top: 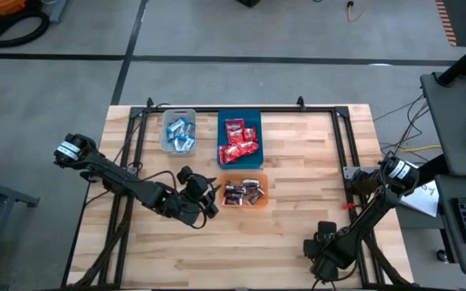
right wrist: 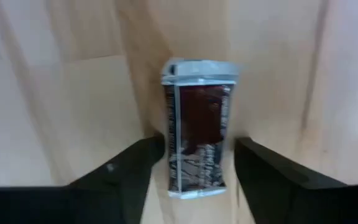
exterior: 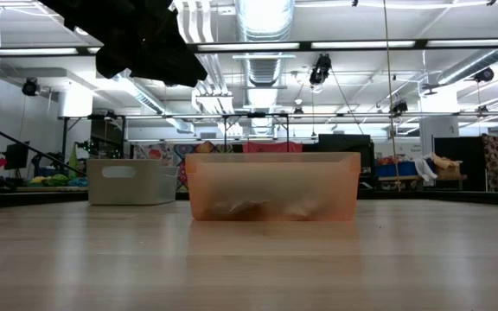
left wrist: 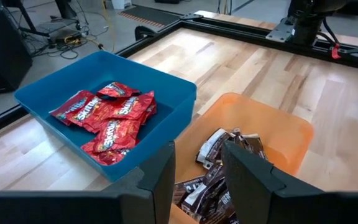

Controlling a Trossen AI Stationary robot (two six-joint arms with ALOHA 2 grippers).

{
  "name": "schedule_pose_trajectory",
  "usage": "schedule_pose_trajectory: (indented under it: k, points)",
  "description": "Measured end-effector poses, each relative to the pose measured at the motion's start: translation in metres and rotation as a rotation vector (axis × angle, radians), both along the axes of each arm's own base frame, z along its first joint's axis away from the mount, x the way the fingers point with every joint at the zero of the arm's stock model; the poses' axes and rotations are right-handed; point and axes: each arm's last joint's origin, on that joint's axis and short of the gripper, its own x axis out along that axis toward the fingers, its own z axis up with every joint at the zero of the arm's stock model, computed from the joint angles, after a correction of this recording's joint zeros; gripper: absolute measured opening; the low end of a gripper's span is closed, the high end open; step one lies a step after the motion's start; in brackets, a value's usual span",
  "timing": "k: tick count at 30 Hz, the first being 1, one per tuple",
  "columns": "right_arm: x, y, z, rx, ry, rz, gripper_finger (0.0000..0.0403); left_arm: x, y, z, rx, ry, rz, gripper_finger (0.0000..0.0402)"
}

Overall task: Sort candy
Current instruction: Put the brown chocolate bar into the orange bin

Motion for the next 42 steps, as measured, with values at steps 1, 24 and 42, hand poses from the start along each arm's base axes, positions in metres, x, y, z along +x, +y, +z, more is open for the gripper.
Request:
schedule_pose_trajectory:
  k: [1, 24, 42]
  points:
    - [0.000, 0.000, -0.001, 0.008, -0.005, 0.010, 0.0197, 0.000, 0.000, 0.000, 0.000, 0.000, 0.000, 0.0116]
    - [0.027, -0.031, 0.085, -0.101, -0.726, 0.044, 0.0013, 0.000, 0.000, 0.000, 0.010, 0.006, -0.006, 0.0116]
    - [0.111, -0.154, 0.041, -0.430, -1.499, 0.033, 0.0013, -0.006, -0.021, -0.003, 0.088, 0.172, -0.310, 0.0116]
